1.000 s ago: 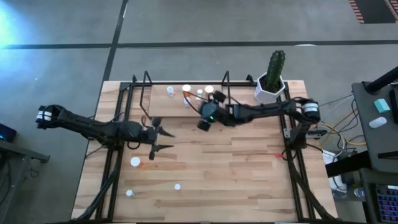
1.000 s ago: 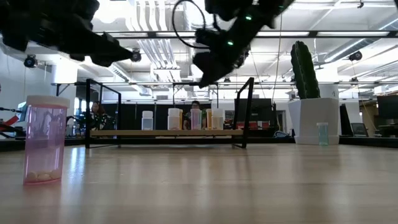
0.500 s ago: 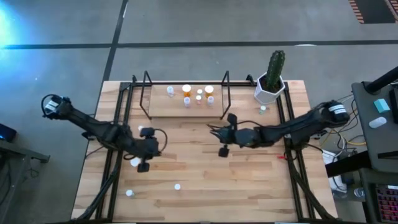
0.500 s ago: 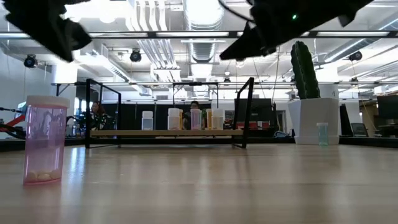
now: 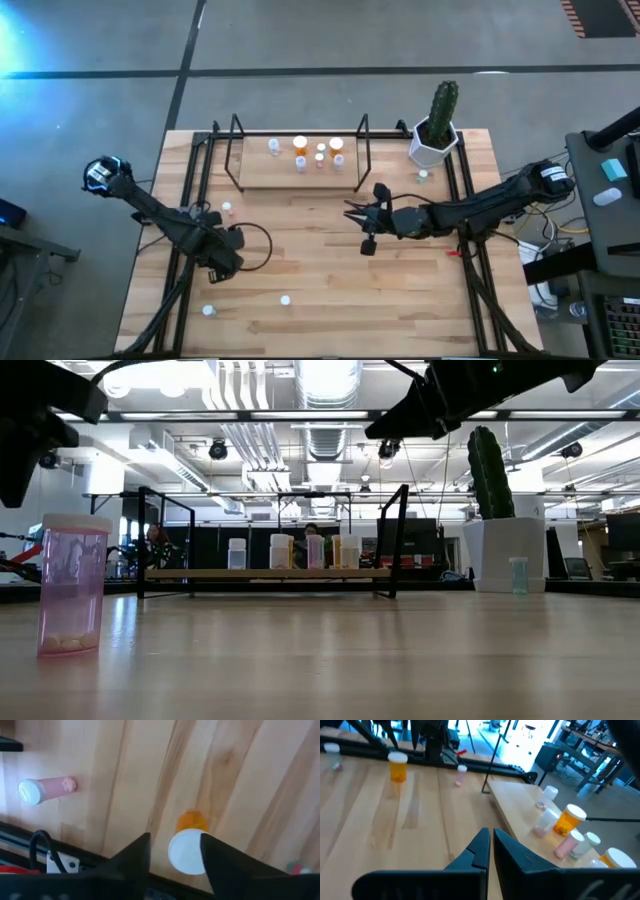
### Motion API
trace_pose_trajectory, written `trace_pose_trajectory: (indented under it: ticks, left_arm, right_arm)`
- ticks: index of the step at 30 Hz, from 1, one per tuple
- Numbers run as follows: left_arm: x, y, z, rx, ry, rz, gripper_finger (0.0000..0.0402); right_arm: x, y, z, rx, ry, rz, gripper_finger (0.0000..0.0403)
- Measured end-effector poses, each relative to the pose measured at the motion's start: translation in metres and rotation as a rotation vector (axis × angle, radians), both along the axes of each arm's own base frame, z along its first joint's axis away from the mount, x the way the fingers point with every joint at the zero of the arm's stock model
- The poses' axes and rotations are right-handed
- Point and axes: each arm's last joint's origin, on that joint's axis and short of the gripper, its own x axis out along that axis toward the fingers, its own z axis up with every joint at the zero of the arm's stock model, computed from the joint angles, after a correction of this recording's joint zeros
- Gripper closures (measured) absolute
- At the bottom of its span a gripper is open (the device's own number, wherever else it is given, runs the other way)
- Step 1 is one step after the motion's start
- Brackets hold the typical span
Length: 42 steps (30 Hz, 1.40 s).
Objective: Pick and place medicine bottles onto shelf by color
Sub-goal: Put the orange pill bottle on the shelf, then put the bottom green pill bottle on the shelf
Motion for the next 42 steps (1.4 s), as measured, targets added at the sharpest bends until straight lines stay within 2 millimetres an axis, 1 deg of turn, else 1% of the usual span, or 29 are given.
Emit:
trace_pose_trajectory:
  ticks: [4, 7, 10, 13, 17, 21, 32, 34, 38, 42]
  left_arm:
    - [0.002, -0.002, -0.004, -0.004, 0.003, 0.022, 0.0189]
    - [0.002, -0.004, -0.006, -0.063, -0.007, 0.022, 0.0155]
    - [-0.001, -0.005, -0.009, -0.088, -0.017, 0.024, 0.0133]
    - [-0.007, -0.002, -0.017, -0.08, -0.004, 0.045, 0.0122]
    - [-0.015, -0.001, -0.028, -0.067, 0.018, 0.062, 0.012]
    - [-0.018, -0.004, -0.034, -0.085, 0.012, 0.041, 0.012]
    - [-0.019, -0.008, -0.034, -0.113, 0.017, -0.013, 0.012]
    - [-0.017, -0.013, -0.031, -0.168, 0.004, -0.05, 0.012]
    - [-0.009, -0.031, -0.024, -0.278, -0.045, -0.151, 0.0125]
    - [-0.002, -0.05, -0.016, -0.317, -0.047, -0.176, 0.0151]
  right_arm:
    - [0.001, 0.0, -0.001, -0.002, 0.006, 0.0, 0.039]
    - [0.001, 0.0, -0.001, -0.002, 0.006, 0.0, 0.039]
    - [0.001, 0.0, -0.001, -0.002, 0.005, 0.0, 0.039]
    - [0.001, 0.0, -0.001, -0.001, 0.005, 0.0, 0.039]
    - [0.001, 0.0, -0.001, -0.001, 0.005, 0.0, 0.039]
    - [0.001, 0.0, -0.001, -0.001, 0.005, 0.0, 0.039]
    - [0.001, 0.0, -0.001, -0.001, 0.005, 0.0, 0.039]
    - [0.001, 0.0, -0.001, -0.005, 0.006, 0.002, 0.039]
    - [0.001, 0.0, -0.001, -0.008, 0.007, 0.003, 0.039]
    - [0.001, 0.0, -0.001, -0.008, 0.007, 0.003, 0.039]
